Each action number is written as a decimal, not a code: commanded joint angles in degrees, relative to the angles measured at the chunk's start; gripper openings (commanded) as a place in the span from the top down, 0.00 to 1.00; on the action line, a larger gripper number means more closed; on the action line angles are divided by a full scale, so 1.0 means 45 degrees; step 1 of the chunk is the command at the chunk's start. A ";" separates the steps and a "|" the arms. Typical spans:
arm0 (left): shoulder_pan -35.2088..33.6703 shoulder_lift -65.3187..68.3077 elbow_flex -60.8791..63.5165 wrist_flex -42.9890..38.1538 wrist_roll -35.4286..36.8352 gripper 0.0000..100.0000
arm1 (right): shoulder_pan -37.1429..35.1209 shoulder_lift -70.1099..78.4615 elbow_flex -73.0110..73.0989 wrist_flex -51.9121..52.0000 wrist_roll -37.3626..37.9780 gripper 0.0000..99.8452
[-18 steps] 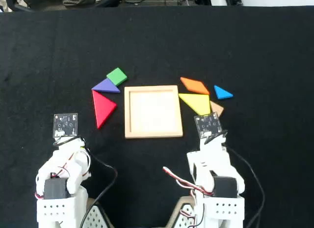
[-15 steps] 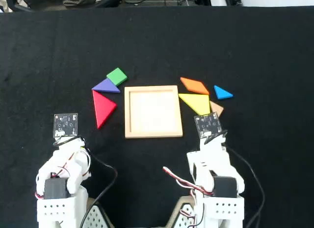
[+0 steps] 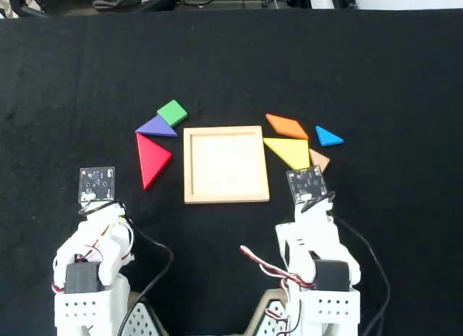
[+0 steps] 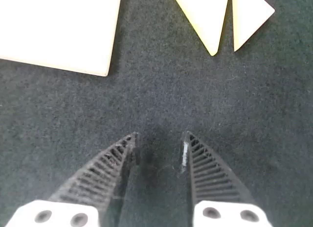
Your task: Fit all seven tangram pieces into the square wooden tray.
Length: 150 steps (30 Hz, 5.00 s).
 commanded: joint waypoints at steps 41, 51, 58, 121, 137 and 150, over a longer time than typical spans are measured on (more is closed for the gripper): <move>0.0147 -0.0098 0.0244 0.0078 -0.0039 0.97 | 0.0117 -0.0850 -0.0029 0.0059 0.0137 0.86; 0.0147 -0.0098 0.0244 0.0078 -0.0039 0.97 | 0.0117 -0.0850 -0.0029 0.0059 0.0137 0.86; 0.0244 -0.0098 0.0244 0.0078 0.0000 0.97 | 0.0117 -0.0850 -0.0029 0.0059 0.0137 0.86; 0.1612 1.9868 -1.5131 -0.2403 0.3712 0.66 | -0.2149 0.3565 -0.6281 -0.4415 -0.1680 0.85; 0.1045 2.4850 -1.8256 -0.2637 0.4298 0.65 | -0.0938 1.6518 -0.8176 -0.9944 -0.1563 0.85; 0.1221 2.6256 -1.8647 -0.3067 0.4435 0.66 | -0.0977 1.6850 -0.8098 -1.0061 -0.1563 0.85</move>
